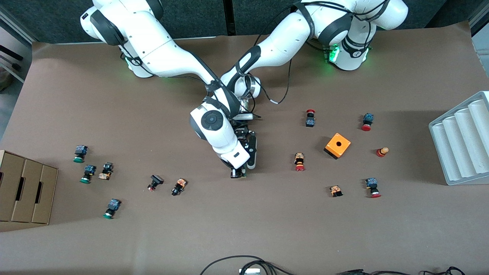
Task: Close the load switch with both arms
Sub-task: 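Push the white lever down into the closed position with the right gripper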
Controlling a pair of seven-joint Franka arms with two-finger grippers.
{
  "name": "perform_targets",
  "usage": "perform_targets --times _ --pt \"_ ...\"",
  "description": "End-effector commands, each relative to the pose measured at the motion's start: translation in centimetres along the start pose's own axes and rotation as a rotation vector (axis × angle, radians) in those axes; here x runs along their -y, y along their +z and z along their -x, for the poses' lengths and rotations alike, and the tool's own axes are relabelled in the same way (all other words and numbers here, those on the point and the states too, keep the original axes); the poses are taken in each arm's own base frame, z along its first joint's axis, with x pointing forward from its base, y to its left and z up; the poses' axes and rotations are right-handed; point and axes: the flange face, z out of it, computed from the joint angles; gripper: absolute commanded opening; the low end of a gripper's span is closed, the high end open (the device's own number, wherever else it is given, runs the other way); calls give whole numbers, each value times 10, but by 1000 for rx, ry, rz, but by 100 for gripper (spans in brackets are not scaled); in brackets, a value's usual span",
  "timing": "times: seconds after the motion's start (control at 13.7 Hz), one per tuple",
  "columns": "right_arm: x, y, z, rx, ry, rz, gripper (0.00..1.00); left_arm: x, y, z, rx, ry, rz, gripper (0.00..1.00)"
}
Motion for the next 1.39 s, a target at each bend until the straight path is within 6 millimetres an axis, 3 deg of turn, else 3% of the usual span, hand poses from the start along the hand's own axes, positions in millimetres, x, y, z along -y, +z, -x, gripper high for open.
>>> perform_targets --times 0.0,1.31 --pt "-13 17 1 -15 0 28 30 1 5 15 13 -7 7 43" --pt "-22 26 6 -11 -5 36 30 2 6 18 16 6 7 43"
